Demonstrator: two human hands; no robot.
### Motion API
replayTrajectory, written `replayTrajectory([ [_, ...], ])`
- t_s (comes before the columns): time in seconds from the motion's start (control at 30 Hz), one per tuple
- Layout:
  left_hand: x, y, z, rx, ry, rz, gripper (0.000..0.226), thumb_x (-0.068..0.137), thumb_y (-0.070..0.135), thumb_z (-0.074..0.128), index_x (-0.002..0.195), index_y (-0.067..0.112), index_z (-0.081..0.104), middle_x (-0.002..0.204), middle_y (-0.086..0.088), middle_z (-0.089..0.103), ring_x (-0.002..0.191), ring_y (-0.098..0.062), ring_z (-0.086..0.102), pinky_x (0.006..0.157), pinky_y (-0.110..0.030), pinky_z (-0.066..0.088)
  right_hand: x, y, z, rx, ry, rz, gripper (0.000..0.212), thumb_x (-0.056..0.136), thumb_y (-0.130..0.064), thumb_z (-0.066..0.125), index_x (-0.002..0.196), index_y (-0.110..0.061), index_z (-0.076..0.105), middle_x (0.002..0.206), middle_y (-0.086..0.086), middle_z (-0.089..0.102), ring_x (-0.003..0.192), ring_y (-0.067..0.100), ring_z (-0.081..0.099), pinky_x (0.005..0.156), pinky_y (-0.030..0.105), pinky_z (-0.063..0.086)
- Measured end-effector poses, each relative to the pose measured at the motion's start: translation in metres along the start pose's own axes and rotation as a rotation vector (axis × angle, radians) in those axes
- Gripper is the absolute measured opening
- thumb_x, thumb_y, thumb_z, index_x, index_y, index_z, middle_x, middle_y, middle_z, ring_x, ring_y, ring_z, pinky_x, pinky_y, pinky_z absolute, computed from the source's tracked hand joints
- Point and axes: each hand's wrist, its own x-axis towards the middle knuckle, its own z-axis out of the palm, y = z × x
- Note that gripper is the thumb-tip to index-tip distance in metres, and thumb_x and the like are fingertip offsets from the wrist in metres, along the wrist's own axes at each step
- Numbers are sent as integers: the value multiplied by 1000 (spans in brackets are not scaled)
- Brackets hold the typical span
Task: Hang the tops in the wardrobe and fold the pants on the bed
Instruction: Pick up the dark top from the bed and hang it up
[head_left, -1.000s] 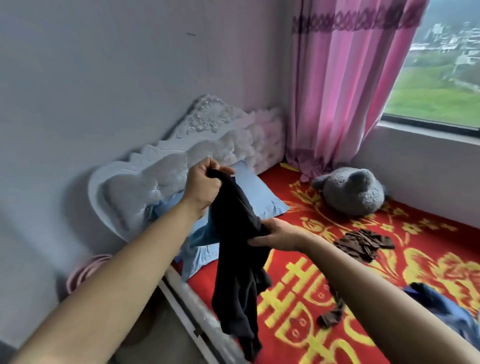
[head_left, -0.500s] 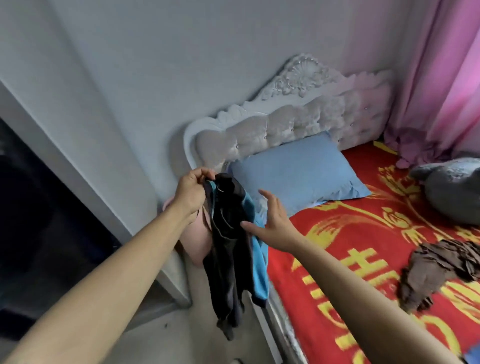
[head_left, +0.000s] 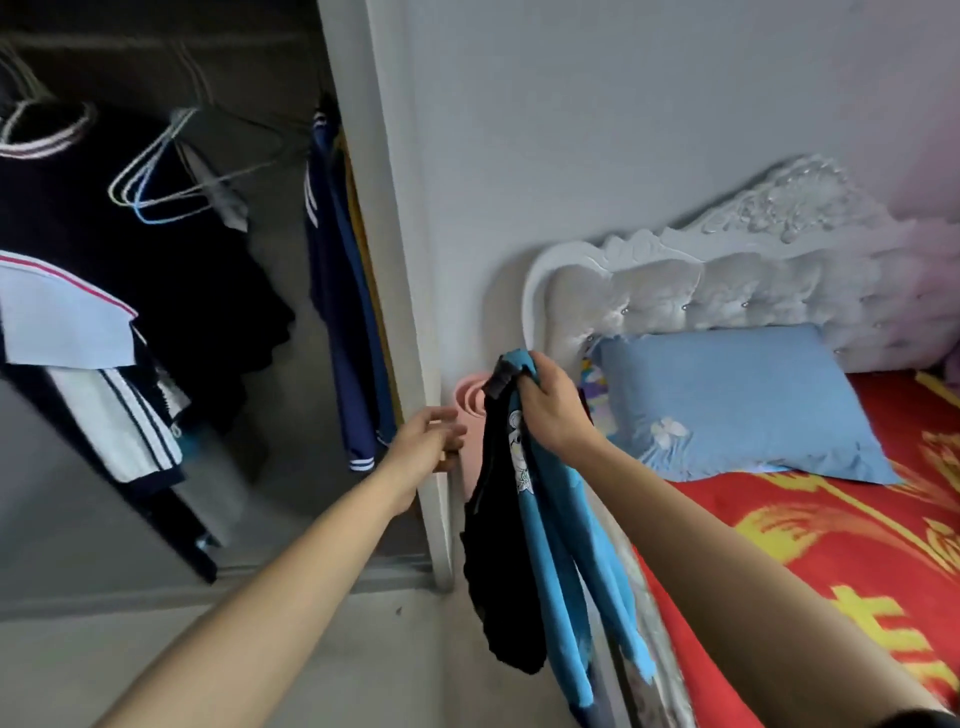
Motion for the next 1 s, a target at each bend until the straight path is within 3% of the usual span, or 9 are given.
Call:
replayTrajectory([
  [0.2,-3,-35,-147,243,-133,9,32,89,15,62,119,25,61,113,4,64,102,-9,59,75,-22,46,16,-83,109,151,-17,22,26,86,-20,39,91,-24,64,91,5,70,91,26,66,88,47,54],
  [0.3,3,-38,-199,323,-74,52,32,88,27,67,119,24,60,109,7,63,101,-8,58,83,-20,45,19,-120,154,295,-11,30,30,89,-11,40,81,-24,66,82,2,69,84,24,65,82,39,52],
  [0.37,10,-37,-226,482,-27,71,24,90,40,64,107,23,66,102,6,68,96,-11,62,85,-28,48,23,-135,176,348,-14,15,28,93,-9,41,80,-19,64,78,0,65,78,17,61,75,33,49],
  [0.5,28,-35,-283,753,104,18,30,96,36,52,72,21,60,77,-4,65,84,-29,67,60,-28,41,42,-150,200,380,48,7,25,88,-17,42,73,-25,60,73,-2,59,75,14,55,74,34,46],
  [0.67,53,-7,-352,734,401,142,29,97,30,54,85,7,67,84,-17,69,81,-36,68,70,-38,55,69,-132,219,276,66,56,21,83,-32,43,82,-21,61,79,0,61,81,19,57,85,51,51],
  [0.73,61,16,-373,560,481,211,28,97,28,54,83,6,64,80,-16,68,74,-36,69,65,-44,59,75,-131,231,199,80,63,22,89,-30,42,79,-21,59,78,-3,61,78,16,55,79,42,49],
  [0.83,75,56,-400,313,659,250,30,96,23,54,70,7,56,68,-8,55,64,-31,59,53,-34,53,89,-125,256,93,4,60,24,97,-21,41,87,-15,61,85,-1,63,79,14,54,71,31,42],
  [0.9,86,75,-416,283,731,276,32,95,23,54,68,6,54,62,-2,47,61,-23,45,54,-29,39,105,-118,280,57,-76,44,22,97,-16,41,97,-16,63,90,-3,65,84,12,56,72,29,42],
  [1.0,107,91,-435,249,740,283,24,94,22,52,81,6,63,68,-2,53,66,-19,47,61,-31,38,141,-111,326,27,-155,30,25,94,-13,42,100,-24,64,92,-4,67,86,14,58,69,30,42],
])
